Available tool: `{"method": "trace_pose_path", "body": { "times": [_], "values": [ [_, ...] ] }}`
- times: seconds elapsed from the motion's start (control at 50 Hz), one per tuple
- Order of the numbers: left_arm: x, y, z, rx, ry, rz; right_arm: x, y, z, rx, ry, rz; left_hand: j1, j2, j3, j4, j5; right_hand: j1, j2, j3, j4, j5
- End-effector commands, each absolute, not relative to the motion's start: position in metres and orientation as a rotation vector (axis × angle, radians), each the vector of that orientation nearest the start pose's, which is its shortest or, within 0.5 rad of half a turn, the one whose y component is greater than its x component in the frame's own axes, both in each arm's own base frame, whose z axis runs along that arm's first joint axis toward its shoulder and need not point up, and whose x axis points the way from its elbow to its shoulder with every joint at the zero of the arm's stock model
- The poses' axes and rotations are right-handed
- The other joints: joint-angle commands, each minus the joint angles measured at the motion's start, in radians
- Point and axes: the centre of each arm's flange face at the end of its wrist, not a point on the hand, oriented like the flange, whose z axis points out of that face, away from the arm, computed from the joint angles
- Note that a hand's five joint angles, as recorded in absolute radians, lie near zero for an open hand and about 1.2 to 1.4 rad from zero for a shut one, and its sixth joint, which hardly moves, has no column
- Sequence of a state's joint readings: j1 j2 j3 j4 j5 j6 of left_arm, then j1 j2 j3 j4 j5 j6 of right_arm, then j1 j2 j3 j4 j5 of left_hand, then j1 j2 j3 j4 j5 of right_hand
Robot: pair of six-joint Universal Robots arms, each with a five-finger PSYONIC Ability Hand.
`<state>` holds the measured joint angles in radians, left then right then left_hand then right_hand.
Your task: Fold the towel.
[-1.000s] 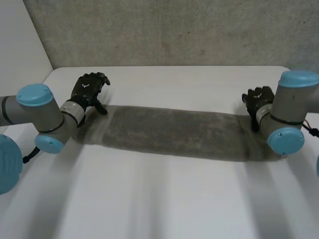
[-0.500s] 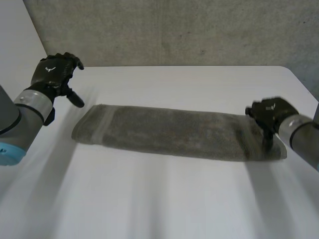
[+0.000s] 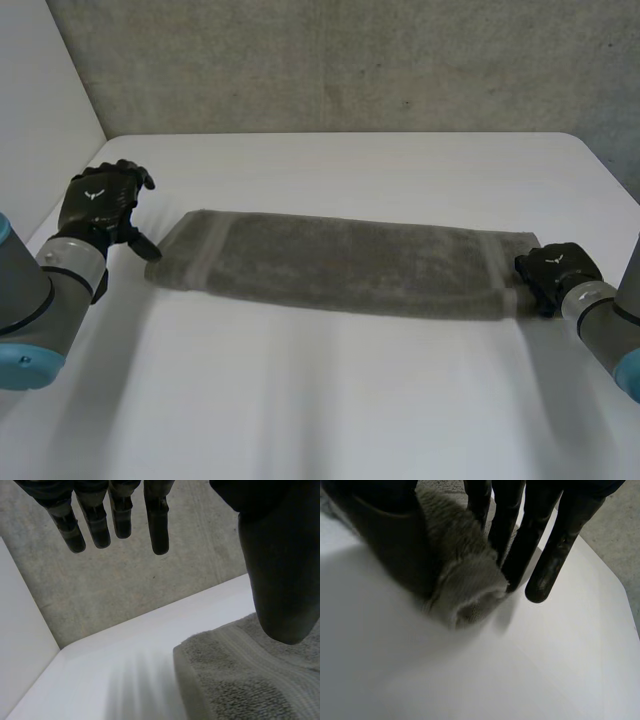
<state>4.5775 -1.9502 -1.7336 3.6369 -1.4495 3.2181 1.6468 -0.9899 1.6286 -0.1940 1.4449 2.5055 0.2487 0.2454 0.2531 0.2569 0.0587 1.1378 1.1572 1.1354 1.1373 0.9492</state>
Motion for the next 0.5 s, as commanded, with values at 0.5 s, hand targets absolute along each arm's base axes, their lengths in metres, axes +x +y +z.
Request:
{"method": "trace_pose_path", "body": {
  "times": [0.5],
  "values": [
    [-0.186, -0.339, 0.176, 0.376, 2.319, -2.263, 0.168, -0.380, 0.197, -1.565, 2.644, -2.098, -0.070, -0.067, -0.075, -0.079, -0.055, 0.258, 0.239, 0.261, 0.259, 0.273]
  ]
}}
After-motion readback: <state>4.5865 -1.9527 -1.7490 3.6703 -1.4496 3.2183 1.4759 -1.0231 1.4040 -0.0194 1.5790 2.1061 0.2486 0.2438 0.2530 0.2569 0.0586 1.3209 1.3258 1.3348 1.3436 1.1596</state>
